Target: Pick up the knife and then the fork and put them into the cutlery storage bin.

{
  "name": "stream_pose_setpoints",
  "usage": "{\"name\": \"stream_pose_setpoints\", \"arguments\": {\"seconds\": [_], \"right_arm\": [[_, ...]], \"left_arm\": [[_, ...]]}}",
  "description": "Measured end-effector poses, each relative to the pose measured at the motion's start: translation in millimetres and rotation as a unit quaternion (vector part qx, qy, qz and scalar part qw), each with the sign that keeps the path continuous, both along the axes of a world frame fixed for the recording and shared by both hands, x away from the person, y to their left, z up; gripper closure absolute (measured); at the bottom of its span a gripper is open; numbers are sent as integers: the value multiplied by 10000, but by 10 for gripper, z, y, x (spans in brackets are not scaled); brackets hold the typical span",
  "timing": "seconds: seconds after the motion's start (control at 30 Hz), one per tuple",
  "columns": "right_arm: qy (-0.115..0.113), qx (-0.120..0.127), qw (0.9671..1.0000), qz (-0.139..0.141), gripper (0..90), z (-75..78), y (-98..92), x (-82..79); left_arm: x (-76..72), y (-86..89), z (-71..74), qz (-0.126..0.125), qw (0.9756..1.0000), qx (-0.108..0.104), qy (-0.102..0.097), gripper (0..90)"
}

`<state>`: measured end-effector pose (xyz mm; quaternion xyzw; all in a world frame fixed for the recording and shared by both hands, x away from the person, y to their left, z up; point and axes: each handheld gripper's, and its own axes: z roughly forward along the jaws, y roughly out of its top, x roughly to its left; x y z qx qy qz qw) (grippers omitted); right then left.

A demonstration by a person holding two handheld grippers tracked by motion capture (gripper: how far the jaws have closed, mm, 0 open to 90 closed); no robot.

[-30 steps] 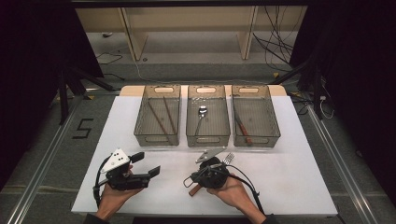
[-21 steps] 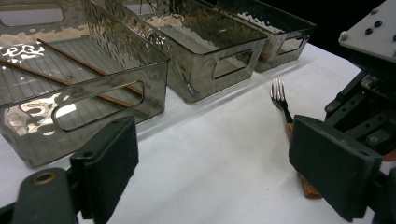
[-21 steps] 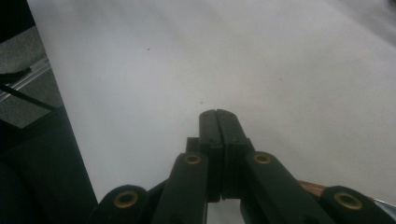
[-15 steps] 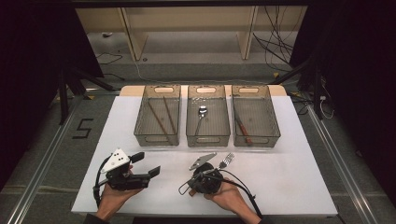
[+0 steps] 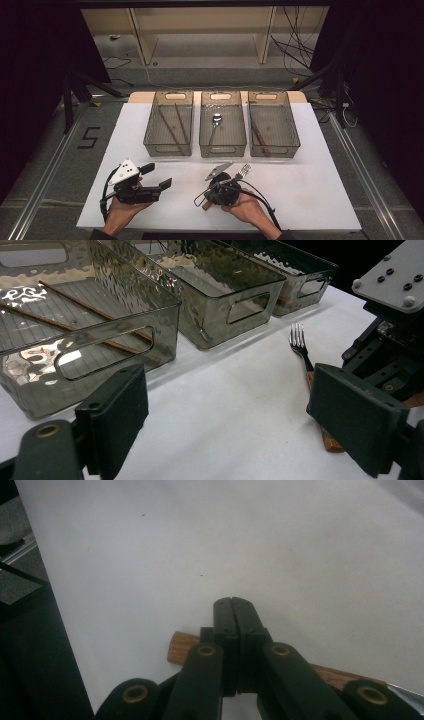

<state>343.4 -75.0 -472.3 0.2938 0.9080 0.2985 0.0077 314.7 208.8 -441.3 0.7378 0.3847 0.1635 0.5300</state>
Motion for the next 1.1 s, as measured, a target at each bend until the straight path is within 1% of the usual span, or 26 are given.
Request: {"name": "stream_pose_setpoints", "arguments": {"seconds": [0.1,0.17,0.23,0.3,0.37,0.53,0.67,0.73,0.77,0.9,0.97,1.03,1.1], "right_arm": [[31,-22,10000,10,900,4,1,1],[-16,-107,9999,0,900,-3,25,17],[28,-161,9998,59,900,-35,67,25],[3,-200,9997,104,900,-43,84,4],[69,-258,9995,178,900,-26,69,-20],[106,-423,9987,279,900,-2,-11,-105],[137,-534,9980,304,900,17,-154,-176],[182,-630,9975,246,900,35,-251,-204],[167,-651,9975,207,900,34,-303,-214],[229,-750,9969,55,900,50,-513,-243],[256,-749,9969,-15,900,52,-609,-247],[225,-803,9965,-85,900,57,-694,-249],[241,-849,9959,-188,900,65,-774,-245]], "left_arm": [[-1,-1,-1,-10,10000,-2,2,156],[2,-3,-6,-13,10000,27,16,156],[1,-6,-3,-15,10000,31,11,156],[-2,-3,1,-19,10000,20,-1,156],[2,1,-5,5,10000,5,20,156],[-4,6,1,8,10000,2,2,156],[-3,6,0,9,10000,-4,9,156],[-3,5,1,9,10000,1,4,156],[-3,3,1,10,10000,5,3,156],[-2,-3,1,3,10000,7,5,156],[0,-2,0,-6,10000,29,10,156],[-1,-4,1,0,10000,16,8,156],[-1,-5,0,6,10000,7,7,156]]}}
